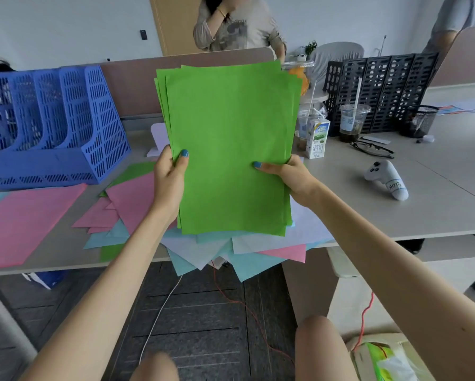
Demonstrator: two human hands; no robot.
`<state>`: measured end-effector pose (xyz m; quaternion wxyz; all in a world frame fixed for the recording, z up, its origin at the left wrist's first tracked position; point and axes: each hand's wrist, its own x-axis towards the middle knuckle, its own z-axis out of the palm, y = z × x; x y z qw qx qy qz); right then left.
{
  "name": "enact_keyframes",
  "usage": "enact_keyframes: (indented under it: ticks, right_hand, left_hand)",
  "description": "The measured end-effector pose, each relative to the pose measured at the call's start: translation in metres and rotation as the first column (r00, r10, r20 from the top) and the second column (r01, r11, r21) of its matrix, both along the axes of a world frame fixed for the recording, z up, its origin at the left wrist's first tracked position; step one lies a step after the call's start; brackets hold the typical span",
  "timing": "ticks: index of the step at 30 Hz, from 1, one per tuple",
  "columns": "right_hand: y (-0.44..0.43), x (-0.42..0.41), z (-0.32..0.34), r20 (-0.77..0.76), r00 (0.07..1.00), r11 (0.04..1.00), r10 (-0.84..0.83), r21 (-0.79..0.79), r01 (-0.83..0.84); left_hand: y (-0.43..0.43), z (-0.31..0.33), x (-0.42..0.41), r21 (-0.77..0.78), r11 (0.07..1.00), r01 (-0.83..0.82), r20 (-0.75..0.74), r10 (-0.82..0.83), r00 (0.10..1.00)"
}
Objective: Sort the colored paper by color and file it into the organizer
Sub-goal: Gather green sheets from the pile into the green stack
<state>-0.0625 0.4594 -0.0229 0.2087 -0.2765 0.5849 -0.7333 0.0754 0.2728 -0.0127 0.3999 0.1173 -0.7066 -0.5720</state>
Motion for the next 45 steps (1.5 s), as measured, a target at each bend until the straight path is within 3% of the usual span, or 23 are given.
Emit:
enact_keyframes:
  ticks: [3, 8, 13, 17, 21, 23, 28, 31, 33, 38, 45]
  right_hand:
    - [-0.003, 0.004, 0.008, -0.040, 0.996, 0.996, -0.075, -0.046, 0.073]
    - [0.002, 0.006, 0.015, -0.025, 1.000, 0.999, -0.007, -0.038, 0.006]
    - [0.001, 0.007, 0.025, -0.129, 0.991, 0.999, -0.028, 0.025, 0.032]
    - [0.002, 0.006, 0.030, -0.178, 0.983, 0.998, -0.035, 0.036, 0.042]
    - [0.003, 0.011, 0.035, -0.247, 0.965, 0.992, -0.086, 0.065, 0.106]
    - [0.001, 0.015, 0.038, -0.264, 0.959, 0.991, -0.103, 0.056, 0.122]
    - [0.000, 0.019, 0.041, -0.186, 0.980, 0.996, -0.076, 0.024, 0.081]
    - [-0.008, 0.022, 0.041, -0.294, 0.936, 0.977, -0.192, 0.037, 0.212]
    - [-0.014, 0.024, 0.040, -0.396, 0.870, 0.947, -0.293, 0.008, 0.322]
    - [-0.011, 0.036, 0.020, -0.302, 0.863, 0.915, -0.404, -0.125, 0.385]
    - [-0.013, 0.051, 0.004, -0.171, 0.856, 0.866, -0.488, -0.223, 0.448]
  left_hand:
    - [0.005, 0.008, 0.001, 0.039, 0.999, -0.012, -0.038, 0.013, 0.999]
    - [0.005, 0.017, 0.009, 0.134, 0.989, -0.058, -0.048, 0.065, 0.997]
    - [0.007, 0.032, 0.006, 0.031, 0.999, -0.025, 0.002, 0.025, 1.000]
    - [0.005, 0.039, 0.010, 0.084, 0.995, -0.056, -0.081, 0.063, 0.995]
    - [0.000, 0.037, 0.013, -0.022, 1.000, -0.009, -0.073, 0.007, 0.997]
    - [-0.005, 0.040, 0.011, -0.096, 0.992, -0.077, -0.112, 0.066, 0.992]
    - [-0.005, 0.042, 0.014, -0.127, 0.989, -0.075, -0.120, 0.060, 0.991]
    - [0.008, 0.042, 0.012, -0.193, 0.976, -0.100, 0.031, 0.108, 0.994]
    - [0.011, 0.040, 0.007, -0.229, 0.968, -0.106, 0.021, 0.113, 0.993]
    - [0.011, 0.013, 0.011, -0.088, 0.994, -0.068, -0.093, 0.059, 0.994]
    - [0.009, -0.035, 0.014, 0.132, 0.988, -0.086, -0.018, 0.089, 0.996]
